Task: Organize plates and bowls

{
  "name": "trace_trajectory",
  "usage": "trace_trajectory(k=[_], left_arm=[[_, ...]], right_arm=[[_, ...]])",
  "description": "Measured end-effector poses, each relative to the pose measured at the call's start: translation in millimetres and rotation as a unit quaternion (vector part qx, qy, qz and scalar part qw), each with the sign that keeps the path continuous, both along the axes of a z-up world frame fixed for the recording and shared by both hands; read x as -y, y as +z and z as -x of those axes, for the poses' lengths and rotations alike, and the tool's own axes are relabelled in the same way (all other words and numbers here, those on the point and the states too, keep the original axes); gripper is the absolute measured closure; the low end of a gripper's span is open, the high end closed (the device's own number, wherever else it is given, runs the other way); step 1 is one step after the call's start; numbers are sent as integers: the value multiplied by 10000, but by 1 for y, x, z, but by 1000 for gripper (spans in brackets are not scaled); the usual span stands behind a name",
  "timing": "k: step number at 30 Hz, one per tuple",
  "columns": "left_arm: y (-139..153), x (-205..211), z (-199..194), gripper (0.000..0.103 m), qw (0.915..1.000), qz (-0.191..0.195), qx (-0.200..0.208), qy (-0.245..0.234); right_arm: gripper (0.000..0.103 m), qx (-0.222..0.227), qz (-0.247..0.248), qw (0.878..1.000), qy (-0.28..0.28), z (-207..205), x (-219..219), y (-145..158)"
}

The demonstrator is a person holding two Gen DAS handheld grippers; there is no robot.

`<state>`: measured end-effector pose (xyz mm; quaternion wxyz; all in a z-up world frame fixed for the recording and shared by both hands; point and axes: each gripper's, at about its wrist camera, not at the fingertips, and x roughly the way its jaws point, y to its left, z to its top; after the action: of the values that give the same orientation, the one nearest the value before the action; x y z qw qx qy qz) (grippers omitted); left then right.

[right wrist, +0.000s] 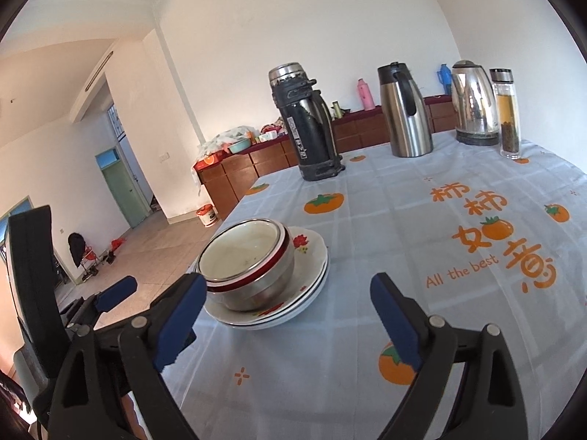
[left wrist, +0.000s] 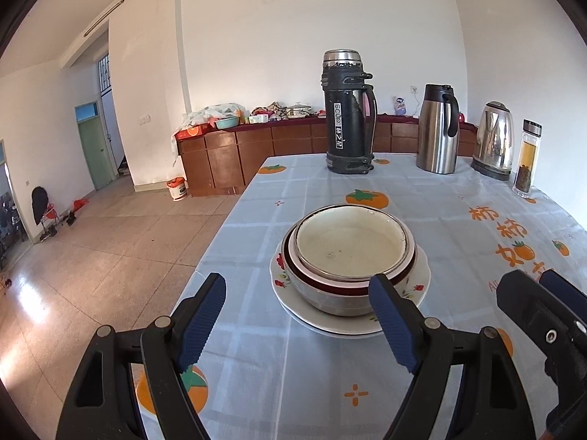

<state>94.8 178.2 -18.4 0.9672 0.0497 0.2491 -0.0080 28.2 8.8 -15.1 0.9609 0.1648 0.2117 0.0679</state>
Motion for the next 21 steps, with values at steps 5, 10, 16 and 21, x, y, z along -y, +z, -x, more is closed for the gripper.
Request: trace_trajectory(k=[5, 10, 16, 21], left_arm=[[7, -3, 13, 21, 9997, 132, 58, -209], [7, 1, 19, 21, 9995, 43, 12, -310], [11, 1, 34, 21, 9990, 59, 107, -440], [15, 0, 41, 21, 9986, 27, 133, -518]], right_arm=[[6, 95, 3, 9997, -215, 16, 0, 4], [4, 264, 140, 9987, -404, 33, -9, 9], [3, 305, 113, 9976, -615, 46, -9, 12], [3, 262, 18, 9964, -800, 56, -4, 12]])
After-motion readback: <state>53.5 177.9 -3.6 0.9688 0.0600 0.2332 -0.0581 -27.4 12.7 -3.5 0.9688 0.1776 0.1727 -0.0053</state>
